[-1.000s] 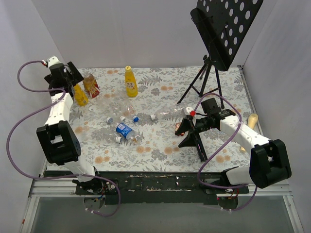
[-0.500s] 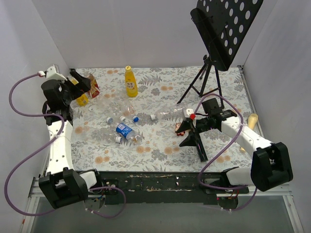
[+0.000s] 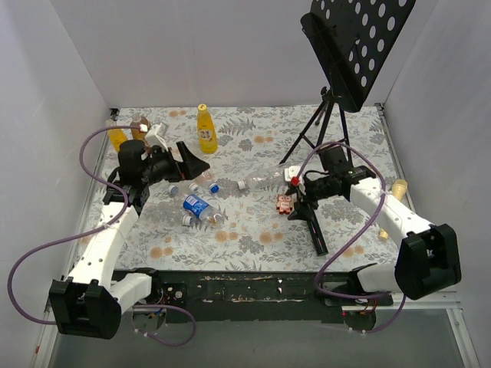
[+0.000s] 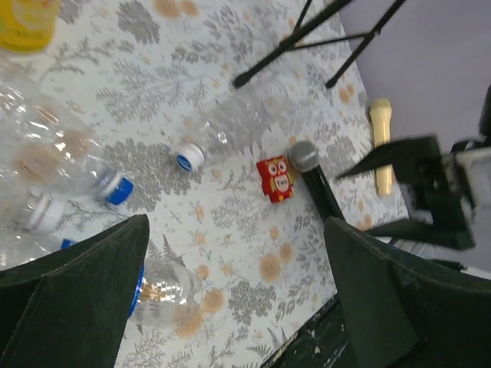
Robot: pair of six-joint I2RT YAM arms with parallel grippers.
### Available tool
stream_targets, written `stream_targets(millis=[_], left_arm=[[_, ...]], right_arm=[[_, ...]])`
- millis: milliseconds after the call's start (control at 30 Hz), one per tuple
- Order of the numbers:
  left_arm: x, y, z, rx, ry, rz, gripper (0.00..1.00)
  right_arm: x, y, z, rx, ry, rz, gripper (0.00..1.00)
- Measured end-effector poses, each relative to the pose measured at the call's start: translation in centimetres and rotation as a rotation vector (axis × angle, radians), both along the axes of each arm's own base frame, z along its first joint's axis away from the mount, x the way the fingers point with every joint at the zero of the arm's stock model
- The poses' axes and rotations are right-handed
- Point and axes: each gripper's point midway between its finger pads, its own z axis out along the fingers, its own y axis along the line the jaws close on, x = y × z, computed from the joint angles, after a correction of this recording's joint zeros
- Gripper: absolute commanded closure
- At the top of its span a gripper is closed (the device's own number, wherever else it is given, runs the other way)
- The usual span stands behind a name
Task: Unscrew the bottle caps
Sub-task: Pick up the plastic bottle at the center of the board.
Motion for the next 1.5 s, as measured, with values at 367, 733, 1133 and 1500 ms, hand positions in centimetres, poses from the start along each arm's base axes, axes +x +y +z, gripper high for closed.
stream_targets(millis=[367, 733, 1133, 1500], left_arm=[[-5.3, -1.3, -6.9, 0.097, 0.032, -0.101, 0.02], [-4.7, -0.3, -7.6, 0.147, -0.035, -0.052, 0.02], [-4.3, 0.5, -6.4, 0.169, -0.089, 0.003, 0.02], [-4.5, 0.4, -6.2, 0.158, -0.124, -0.004, 0.02]], right_arm=[[11.0, 4.6, 3.7, -0.089, -0.176, 0.088, 0.11], [14.5, 7.5, -4.1, -0.343, -0.193, 0.18, 0.11], [15.5, 6.8, -9.3, -0.493, -0.174, 0.164, 0.27], [15.9, 7.2, -9.2, -0.475, -0.202, 0.133, 0.75]])
